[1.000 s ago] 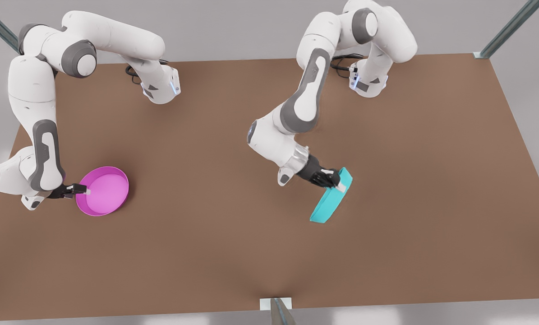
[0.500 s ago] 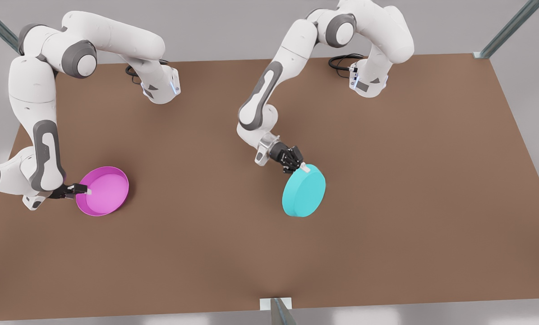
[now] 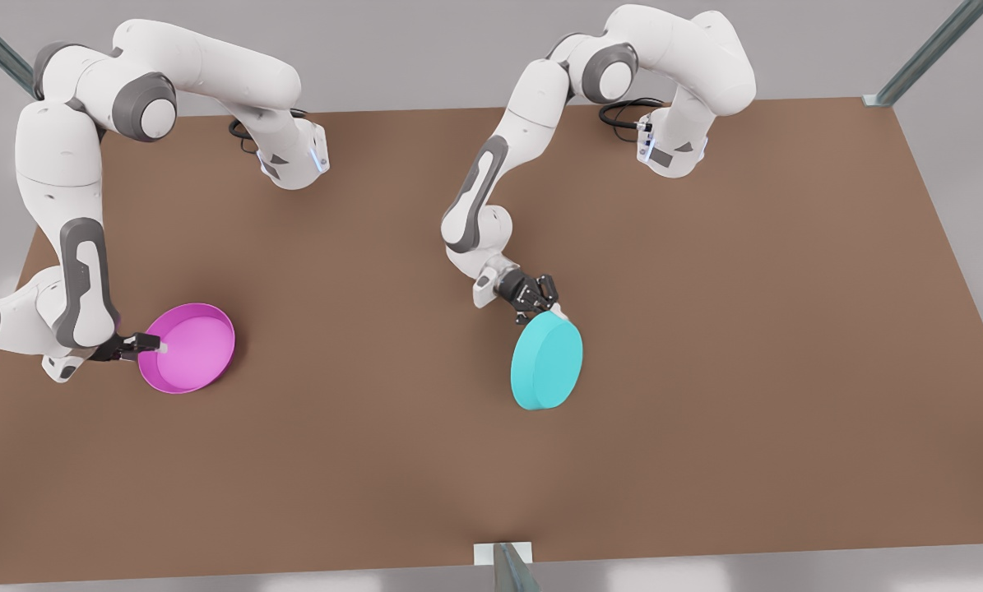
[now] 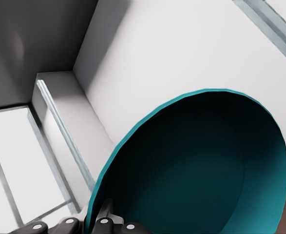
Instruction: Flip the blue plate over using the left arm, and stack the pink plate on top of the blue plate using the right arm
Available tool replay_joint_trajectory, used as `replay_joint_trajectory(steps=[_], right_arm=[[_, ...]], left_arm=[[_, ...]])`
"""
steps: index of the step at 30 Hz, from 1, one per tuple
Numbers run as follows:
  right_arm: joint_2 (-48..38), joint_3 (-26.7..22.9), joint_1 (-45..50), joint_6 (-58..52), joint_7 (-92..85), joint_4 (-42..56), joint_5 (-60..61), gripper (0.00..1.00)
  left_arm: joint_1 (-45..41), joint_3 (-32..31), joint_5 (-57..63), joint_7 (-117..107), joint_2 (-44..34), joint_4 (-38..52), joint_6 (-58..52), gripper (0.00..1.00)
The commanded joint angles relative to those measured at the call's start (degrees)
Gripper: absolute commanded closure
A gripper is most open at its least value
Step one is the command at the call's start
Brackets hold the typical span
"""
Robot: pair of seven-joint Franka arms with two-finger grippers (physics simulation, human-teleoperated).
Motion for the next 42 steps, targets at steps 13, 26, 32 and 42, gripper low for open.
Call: replay_joint_trajectory(steps=[13, 26, 32, 42], right_arm=[[0.0, 0.0, 0.1, -0.1, -0.8, 0.0, 0.1, 0.00], [0.1, 0.0, 0.5, 0.2, -0.5, 0.7, 0.1, 0.58], [0.5, 0.1, 1.1, 1.3, -0.3, 0.8, 0.1, 0.79], [-2.7, 3.9, -1.1, -8.4, -13.1, 1.6, 16.0, 0.79]], left_arm=[[-0.5, -13.9, -28.0, -9.3, -11.5, 27.3, -17.8, 0.00], [85.5, -36.4, -59.5, 109.9, -53.5, 11.2, -9.7, 0.00], [85.6, -36.4, -64.6, 103.1, -50.4, 13.2, -10.7, 0.00], [84.3, -37.2, -65.2, 105.0, -47.5, 18.6, -15.1, 0.00]])
